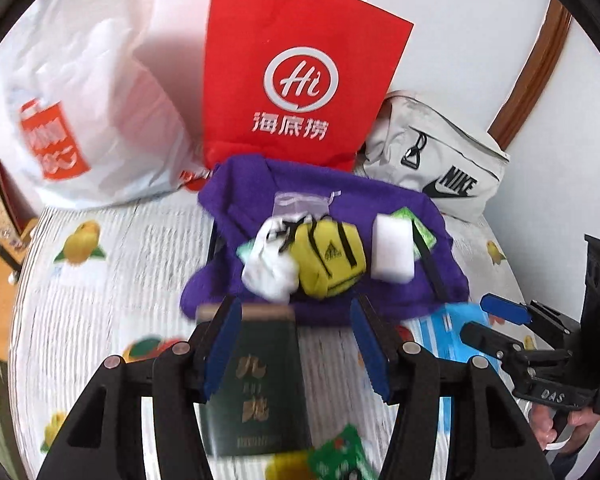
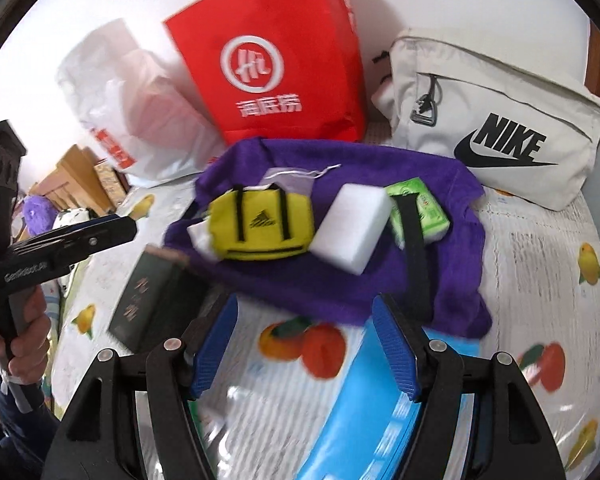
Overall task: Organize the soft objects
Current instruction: 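Move the right tool back and grasp the green snack packet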
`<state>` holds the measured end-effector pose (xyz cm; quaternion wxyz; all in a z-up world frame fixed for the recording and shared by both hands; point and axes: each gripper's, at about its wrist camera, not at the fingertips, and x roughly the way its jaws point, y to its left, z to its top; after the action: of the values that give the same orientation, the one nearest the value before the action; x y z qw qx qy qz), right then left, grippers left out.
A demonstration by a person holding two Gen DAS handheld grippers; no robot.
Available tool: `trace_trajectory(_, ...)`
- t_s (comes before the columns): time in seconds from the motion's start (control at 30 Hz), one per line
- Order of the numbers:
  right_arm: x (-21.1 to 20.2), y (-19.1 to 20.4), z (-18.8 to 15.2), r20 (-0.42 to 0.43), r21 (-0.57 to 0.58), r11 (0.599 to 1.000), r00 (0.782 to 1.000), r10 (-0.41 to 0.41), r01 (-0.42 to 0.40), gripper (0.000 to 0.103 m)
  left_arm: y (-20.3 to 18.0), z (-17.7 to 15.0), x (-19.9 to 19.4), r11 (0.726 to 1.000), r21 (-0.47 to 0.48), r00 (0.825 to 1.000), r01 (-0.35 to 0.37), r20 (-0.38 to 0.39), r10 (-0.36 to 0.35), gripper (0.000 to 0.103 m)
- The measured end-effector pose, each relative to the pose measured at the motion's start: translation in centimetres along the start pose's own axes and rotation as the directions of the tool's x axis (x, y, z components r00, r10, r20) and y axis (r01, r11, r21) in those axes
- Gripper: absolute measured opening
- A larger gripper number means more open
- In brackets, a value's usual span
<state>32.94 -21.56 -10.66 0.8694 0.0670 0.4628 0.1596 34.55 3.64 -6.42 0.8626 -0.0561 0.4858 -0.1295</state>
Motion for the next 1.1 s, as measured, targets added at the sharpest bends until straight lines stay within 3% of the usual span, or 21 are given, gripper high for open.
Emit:
trace_trajectory(0.3, -2.7, 4.9, -5.9, 0.009, -0.111, 0.994, 1.000, -0.002, 0.003, 0.069, 0.2, -4.6, -2.7, 1.000, -0.015, 1.000, -0.017, -0.005, 0.017, 0.055)
trace_trajectory(0.5, -3.4, 6.8, -9.9, 0.004, -0.149, 0.989, 1.000, 0.007, -0.006, 0.055, 0.4, -7.2, -3.2, 0.999, -0.029, 1.000, -0.020, -0.017, 0.020, 0.055)
trace_trajectory(0.57, -3.0, 7.3, -11.2, -0.016, -0.143, 0.989, 1.000, 0.026, -0.028, 0.050, 0.6, -8.0, -3.2, 0.999, -0.028, 0.999, -0.026, -0.021, 0.026, 0.055)
trace_trajectory(0.73, -1.7, 8.4, -14.0, -0.052, -0.146, 0.987, 0.996, 0.065, -0.072, 0.047, 1.2, -9.9, -2.8, 0.998, -0.043, 0.999, -0.035, -0.041, 0.034, 0.055)
trace_trajectory(0.83, -0.6, 9.5, -15.3, -0.083, -0.150, 0.982, 0.991, 0.102, -0.113, 0.038, 1.9, -10.8, -2.6, 0.998, -0.061, 0.999, -0.025, -0.050, 0.022, 0.055)
trace_trajectory(1.1, 2.3, 11.3, -16.4, -0.140, -0.145, 0.979, 0.982, 0.125, -0.145, 0.038, 3.1, -12.1, -2.8, 0.997, -0.072, 0.999, -0.013, -0.051, 0.010, 0.055)
